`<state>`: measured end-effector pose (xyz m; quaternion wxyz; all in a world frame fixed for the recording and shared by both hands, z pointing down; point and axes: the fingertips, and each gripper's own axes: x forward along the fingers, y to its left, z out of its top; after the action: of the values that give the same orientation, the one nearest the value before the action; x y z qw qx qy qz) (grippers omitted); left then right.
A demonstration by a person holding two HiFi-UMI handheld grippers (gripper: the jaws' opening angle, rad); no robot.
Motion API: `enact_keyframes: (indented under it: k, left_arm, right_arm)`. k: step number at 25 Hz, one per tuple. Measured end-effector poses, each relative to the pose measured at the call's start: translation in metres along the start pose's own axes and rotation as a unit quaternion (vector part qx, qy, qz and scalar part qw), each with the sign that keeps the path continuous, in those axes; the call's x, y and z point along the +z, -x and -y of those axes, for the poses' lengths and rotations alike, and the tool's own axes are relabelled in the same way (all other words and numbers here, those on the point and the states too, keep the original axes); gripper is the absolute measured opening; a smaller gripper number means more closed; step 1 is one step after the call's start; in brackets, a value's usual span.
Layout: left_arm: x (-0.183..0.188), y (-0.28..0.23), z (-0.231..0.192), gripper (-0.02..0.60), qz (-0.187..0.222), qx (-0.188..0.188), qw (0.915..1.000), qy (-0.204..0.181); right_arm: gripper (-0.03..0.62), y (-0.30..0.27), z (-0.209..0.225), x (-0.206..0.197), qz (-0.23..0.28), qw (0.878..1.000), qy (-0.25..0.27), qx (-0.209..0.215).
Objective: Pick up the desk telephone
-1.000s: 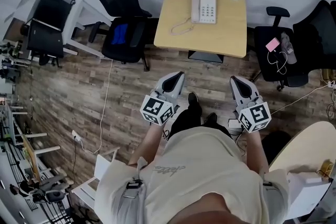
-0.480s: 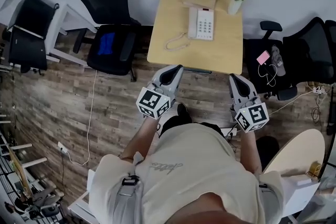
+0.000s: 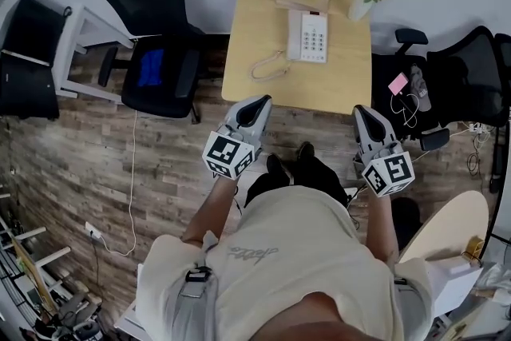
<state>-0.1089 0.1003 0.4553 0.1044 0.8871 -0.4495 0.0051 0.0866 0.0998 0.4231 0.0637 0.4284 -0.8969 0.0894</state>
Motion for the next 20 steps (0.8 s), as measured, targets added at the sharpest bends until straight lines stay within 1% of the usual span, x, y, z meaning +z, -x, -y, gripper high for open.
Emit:
enact_keyframes:
  k: [3, 7, 11, 15, 20]
  left_arm:
    - [-0.003, -0.008, -0.014, 0.017, -0.002, 0.009, 0.9999, 0.010]
    - [-0.001, -0.028, -0.027, 0.017, -0.007, 0.019, 0.9998, 0.007]
    - [0.008, -0.054, -0.036, 0.017, -0.017, 0.024, 0.9995, -0.008]
    - [0.021, -0.088, -0.053, 0.017, -0.029, 0.036, 0.9987, -0.023]
    - [0.047, -0.146, -0.069, 0.017, -0.024, 0.043, 0.9980, -0.039]
  right_arm:
    - [0.000, -0.013, 0.010, 0.001, -0.005, 1.000, 0.005, -0.003]
    - [0.000, -0.037, 0.029, -0.002, -0.003, 1.000, -0.004, 0.004]
    - [0.000, -0.065, 0.054, -0.007, 0.002, 1.000, -0.008, 0.018]
    - [0.000, -0.098, 0.086, 0.003, 0.016, 0.999, -0.008, 0.032]
    - [0.000, -0.137, 0.139, 0.009, 0.014, 0.999, 0.008, 0.041]
